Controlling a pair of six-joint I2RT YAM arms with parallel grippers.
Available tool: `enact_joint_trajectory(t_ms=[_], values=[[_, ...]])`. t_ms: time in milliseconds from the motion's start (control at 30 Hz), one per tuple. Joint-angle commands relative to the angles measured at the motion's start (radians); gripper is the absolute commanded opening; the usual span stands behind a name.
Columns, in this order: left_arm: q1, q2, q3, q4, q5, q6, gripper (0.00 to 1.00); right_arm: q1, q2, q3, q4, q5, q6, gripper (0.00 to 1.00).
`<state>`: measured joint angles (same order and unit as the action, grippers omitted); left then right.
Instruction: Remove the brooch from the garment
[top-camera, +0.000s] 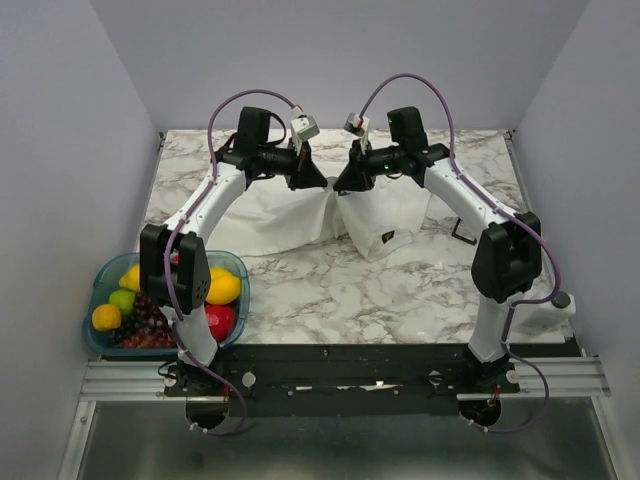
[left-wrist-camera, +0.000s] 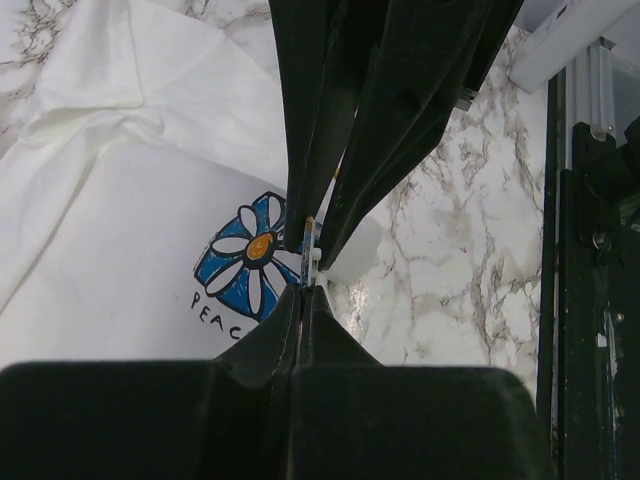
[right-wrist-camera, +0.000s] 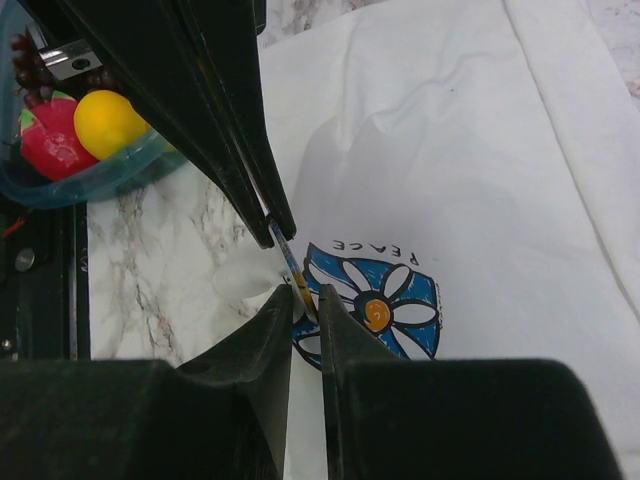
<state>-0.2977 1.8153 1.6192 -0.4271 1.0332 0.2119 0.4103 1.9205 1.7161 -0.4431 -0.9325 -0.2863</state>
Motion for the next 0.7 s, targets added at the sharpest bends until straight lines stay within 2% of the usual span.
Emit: enact_joint_trajectory(t_ms=[0, 267, 433, 567, 667], values=[[-0.012, 0.001, -0.010, 0.068, 0.071, -0.046, 0.00, 0.007, 0.028, -0.019, 0.066, -0.009, 0.088, 0.22], [-0.032, 0.007, -0.013, 0.099, 0.074, -0.078, 0.00, 0.007, 0.021, -0.036, 0.127, 0.153, 0.324, 0.25], [-0.043, 0.006, -0.015, 0.105, 0.077, -0.085, 0.00, 0.008, 0.032, -0.010, 0.118, 0.251, 0.387, 0.28], [-0.043, -0.001, -0.018, 0.093, 0.074, -0.075, 0.00, 0.008, 0.028, -0.015, 0.122, 0.209, 0.385, 0.31], [-0.043, -0.005, -0.015, 0.065, 0.056, -0.039, 0.00, 0.008, 0.000, -0.036, 0.119, 0.057, 0.230, 0.31]])
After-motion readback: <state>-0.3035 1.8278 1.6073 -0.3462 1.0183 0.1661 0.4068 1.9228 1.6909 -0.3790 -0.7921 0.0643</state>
